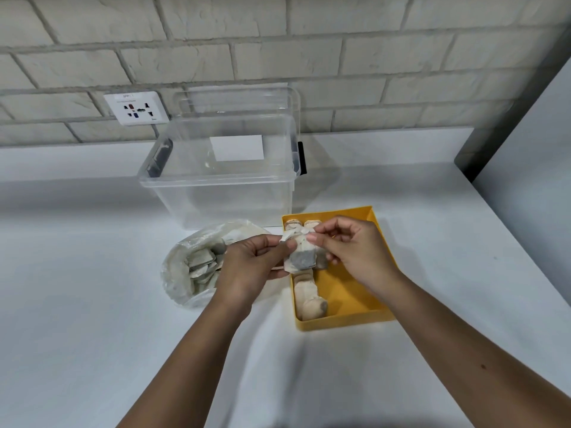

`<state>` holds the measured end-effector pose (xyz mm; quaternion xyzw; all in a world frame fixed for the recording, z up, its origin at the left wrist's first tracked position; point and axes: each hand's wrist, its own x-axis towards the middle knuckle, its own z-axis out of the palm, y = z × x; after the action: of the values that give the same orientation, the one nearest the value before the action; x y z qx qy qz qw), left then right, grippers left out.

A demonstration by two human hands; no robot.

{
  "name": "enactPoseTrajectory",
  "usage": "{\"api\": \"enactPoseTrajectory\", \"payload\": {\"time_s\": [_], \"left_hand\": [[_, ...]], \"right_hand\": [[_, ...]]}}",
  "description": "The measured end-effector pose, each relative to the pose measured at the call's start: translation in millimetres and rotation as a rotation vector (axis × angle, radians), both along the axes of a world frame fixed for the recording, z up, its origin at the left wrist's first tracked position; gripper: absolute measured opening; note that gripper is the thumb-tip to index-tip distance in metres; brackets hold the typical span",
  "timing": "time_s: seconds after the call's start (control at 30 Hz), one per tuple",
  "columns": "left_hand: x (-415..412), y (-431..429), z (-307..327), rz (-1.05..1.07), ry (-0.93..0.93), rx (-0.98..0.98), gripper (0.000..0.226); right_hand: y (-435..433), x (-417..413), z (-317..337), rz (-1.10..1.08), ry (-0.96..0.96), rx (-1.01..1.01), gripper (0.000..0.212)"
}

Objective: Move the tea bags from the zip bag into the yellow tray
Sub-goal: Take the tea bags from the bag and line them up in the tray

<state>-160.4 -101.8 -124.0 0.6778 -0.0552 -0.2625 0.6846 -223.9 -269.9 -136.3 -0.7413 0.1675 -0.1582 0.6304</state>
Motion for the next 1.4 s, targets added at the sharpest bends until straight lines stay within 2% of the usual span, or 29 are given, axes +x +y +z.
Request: {"api": "enactPoseTrajectory", "payload": {"time_s": [0.17,0.27,0.4,0.5,0.6,0.97,1.2,1.4], "left_hand": [[2.0,0.9,-1.3,0.003,0.020,0.010,0.003],[5.5,3.0,-1.7,0.025,0.014,0.015,0.006],[13.4,7.6,-4.1,0.070,0.002,0.031,0.014],[15.7,8.1,-6.0,0.078,-0.005,0.040,0.008],[16.0,7.3,-7.1,0.078,-0.007,0.043,0.007],[18.4,10.6,-9.3,0.075,-0.006,0.047,0.006],[17.8,11.5,-9.6,0.074,-0.007,0.047,0.009],[18.6,9.5,-9.8,0.068,-0.011,0.048,0.006]], "right_hand": [[-13.4,-2.5,-1.3,-0.023,-0.018,0.061,0.013],[-32.9,-1.9,-3.9,-0.049,0.024,0.001,0.014],[-52.4,-2.6,-16.7,0.060,0.190,-0.111,0.010],[-52.4,-1.6,-30.1,0.178,0.343,-0.192,0.009],[-47.9,4.3,-40.5,0.226,0.417,-0.206,0.009],[-38.7,27.7,-49.5,0.072,0.386,-0.318,0.010],[-36.9,30.1,-52.9,0.001,0.402,-0.328,0.020],[-38.0,31.9,-52.6,0.006,0.444,-0.264,0.016]]}}
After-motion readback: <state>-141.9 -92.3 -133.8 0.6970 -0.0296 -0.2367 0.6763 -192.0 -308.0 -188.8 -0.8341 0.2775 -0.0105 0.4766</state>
